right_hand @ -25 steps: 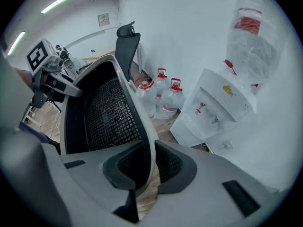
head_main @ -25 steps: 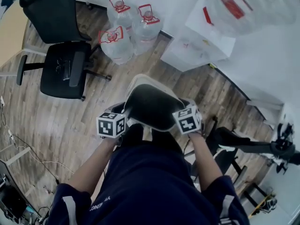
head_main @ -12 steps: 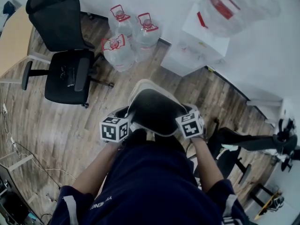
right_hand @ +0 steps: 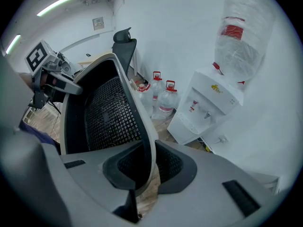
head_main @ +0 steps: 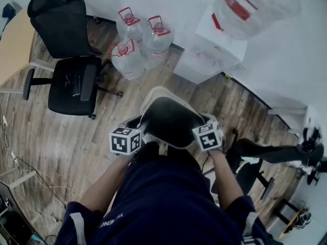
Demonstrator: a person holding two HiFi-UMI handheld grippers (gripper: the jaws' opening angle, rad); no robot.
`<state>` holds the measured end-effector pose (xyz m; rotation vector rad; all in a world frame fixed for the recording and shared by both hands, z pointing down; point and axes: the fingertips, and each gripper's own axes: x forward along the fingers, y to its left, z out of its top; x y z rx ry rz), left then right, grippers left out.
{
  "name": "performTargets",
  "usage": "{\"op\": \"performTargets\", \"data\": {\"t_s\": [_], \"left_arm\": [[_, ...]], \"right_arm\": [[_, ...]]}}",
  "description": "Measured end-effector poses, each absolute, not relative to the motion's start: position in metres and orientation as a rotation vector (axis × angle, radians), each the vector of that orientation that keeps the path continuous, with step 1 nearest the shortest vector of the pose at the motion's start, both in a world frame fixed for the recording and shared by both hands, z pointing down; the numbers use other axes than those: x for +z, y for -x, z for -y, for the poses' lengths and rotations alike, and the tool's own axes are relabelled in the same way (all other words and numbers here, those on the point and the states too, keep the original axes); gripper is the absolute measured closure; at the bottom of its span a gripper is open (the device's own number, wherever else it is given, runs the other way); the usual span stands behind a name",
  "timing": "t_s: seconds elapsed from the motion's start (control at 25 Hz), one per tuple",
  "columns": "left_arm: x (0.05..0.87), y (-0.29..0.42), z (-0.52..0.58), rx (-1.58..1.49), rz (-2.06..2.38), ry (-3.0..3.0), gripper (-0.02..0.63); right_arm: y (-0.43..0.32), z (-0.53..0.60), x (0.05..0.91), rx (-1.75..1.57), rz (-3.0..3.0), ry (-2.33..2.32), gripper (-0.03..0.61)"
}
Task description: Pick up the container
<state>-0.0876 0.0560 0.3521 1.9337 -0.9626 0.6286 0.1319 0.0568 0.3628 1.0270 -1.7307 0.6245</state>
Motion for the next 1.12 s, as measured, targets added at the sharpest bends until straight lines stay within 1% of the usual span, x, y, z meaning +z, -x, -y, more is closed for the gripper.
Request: {"op": "performTargets", "data": {"t_s": [1.12], "left_arm": [[0.350,0.091,-0.043,0.617,0.935,-1.959,0.485]], "right_arm": [[-0.128,-0.047,0.355,0.616,1.723,-1.072,0.512]]}}
